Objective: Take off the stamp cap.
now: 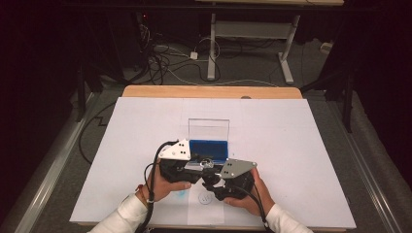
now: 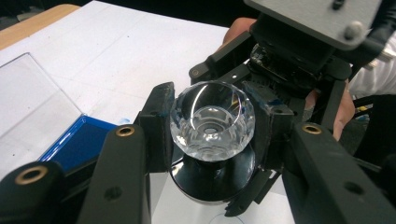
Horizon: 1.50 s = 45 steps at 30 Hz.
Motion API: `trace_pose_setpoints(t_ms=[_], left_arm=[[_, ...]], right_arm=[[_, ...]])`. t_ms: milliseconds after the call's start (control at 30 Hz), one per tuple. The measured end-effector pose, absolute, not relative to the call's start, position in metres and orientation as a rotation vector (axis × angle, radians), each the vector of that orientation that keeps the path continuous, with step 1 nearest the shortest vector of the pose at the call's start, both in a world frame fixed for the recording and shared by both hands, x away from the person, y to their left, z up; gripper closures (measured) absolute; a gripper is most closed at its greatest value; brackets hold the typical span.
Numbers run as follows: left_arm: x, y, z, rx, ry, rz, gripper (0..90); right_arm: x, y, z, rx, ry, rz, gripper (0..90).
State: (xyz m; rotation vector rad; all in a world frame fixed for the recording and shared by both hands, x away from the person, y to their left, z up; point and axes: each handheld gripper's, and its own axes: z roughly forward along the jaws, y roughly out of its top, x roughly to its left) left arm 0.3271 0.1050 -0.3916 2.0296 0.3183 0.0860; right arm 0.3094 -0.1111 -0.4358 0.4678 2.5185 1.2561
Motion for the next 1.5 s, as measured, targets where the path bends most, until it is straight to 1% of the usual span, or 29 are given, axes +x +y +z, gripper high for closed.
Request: trace_pose_setpoints(t_ms=[133,167,233,300,333,400,467,533,967,1233,1500], left_arm=[[0.326,0.106,-0.391,2.017,0.322,0.093,54.9],[0.325,0.108,-0.390,2.007,0.316,0.117,54.9],[0.323,0.114,-0.384,1.978,0.325,0.126,54.9],[0.323,0.122,-0.379,1.958,0.335,0.169,54.8],[0.325,0.126,-0.378,1.941,0.344,0.157,54.8],[0.326,0.129,-0.377,1.965,0.359,0.194,54.8],[0.327,0.132,-0.376,1.967,0.360,0.177,54.8],[0.327,0.136,-0.376,1.977,0.369,0.202,54.8],[0.334,0.161,-0.376,2.031,0.437,0.264,54.7],[0.335,0.171,-0.373,2.056,0.463,0.338,54.7],[0.337,0.178,-0.373,2.062,0.478,0.348,54.7]], right_arm=[[0.309,-0.113,-0.435,0.487,2.513,1.265,39.0],[0.309,-0.114,-0.434,0.493,2.516,1.268,39.1],[0.316,-0.121,-0.438,0.601,2.501,1.270,39.1],[0.315,-0.124,-0.438,0.562,2.509,1.234,39.1],[0.311,-0.121,-0.437,0.535,2.515,1.217,39.0],[0.305,-0.116,-0.436,0.515,2.499,1.186,39.0],[0.305,-0.114,-0.438,0.491,2.511,1.162,38.9],[0.305,-0.116,-0.440,0.475,2.509,1.123,38.9],[0.302,-0.143,-0.427,0.495,2.435,1.134,38.7],[0.301,-0.156,-0.420,0.521,2.390,1.155,38.7],[0.297,-0.172,-0.418,0.577,2.350,1.140,38.7]])
